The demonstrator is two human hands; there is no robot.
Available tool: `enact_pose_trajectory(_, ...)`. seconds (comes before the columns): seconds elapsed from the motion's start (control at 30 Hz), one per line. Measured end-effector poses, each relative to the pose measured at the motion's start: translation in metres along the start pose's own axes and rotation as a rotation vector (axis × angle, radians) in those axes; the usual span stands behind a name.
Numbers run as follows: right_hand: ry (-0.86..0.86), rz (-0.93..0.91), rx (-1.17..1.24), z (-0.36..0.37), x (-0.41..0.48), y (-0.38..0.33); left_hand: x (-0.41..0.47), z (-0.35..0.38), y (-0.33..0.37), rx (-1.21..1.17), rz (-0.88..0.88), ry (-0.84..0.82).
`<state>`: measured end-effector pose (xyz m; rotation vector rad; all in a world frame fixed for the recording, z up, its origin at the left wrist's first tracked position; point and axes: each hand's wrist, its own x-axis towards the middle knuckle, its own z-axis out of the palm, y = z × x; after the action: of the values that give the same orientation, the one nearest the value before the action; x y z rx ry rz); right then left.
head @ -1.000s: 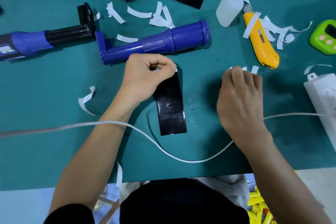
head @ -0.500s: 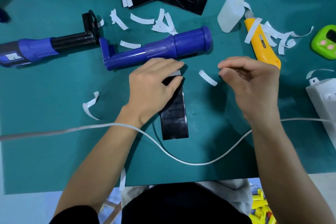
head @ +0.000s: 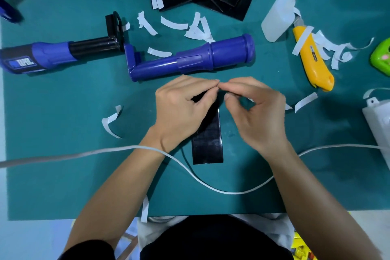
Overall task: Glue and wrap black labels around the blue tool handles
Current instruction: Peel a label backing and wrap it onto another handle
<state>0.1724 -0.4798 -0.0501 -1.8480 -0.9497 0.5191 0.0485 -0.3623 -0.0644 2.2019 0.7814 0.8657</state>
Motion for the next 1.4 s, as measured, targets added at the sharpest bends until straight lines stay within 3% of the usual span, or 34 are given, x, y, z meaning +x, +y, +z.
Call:
enact_pose_trajectory(0.17,-0.018,-0.089,-0.159,0.01,-0.005,-0.003,0.0,-0.002,-0.005,0.162,0.129,0.067)
enact_pose_trajectory(0.33,-0.038,-0.043,-0.03,0.015,-0.005,-0.002,0.001,-0.007,-0.008,0.233,0.173,0.109)
enact_pose_trajectory(0.57,0.068,0.122,0.063,0.009,-0.003,-0.003,0.01,-0.01,-0.004,0.182,0.027,0.146)
enact_pose_trajectory(0.7,0.023,0.104,-0.342,0.012,-0.002,-0.008,0.014,-0.018,-0.008,0.102,-0.115,0.107)
enact_pose_trajectory(0.87,-0.158,0.037,-0.92,0.032,-0.007,-0.022,0.019,-0.024,-0.012,0.172,-0.083,0.054)
enact_pose_trajectory(0.97,-0.208,0.024,-1.039,0.042,-0.003,-0.03,0.021,-0.022,-0.017,0.328,-0.066,0.076)
enact_pose_trajectory(1.1,-0.248,0.112,-0.747,0.04,0.005,-0.02,0.014,-0.018,-0.029,0.332,0.096,0.136)
enact_pose_trajectory(1.2,-0.259,0.174,-0.522,0.033,0.006,-0.011,0.013,-0.015,-0.026,0.239,0.109,0.17)
enact_pose_trajectory(1.3,-0.203,0.229,-0.277,0.024,0.009,-0.005,0.012,-0.015,-0.018,0.051,-0.075,0.164)
enact_pose_trajectory(1.4,-0.226,0.277,0.081,0.016,0.014,-0.003,0.013,-0.014,-0.011,-0.255,-0.307,-0.075)
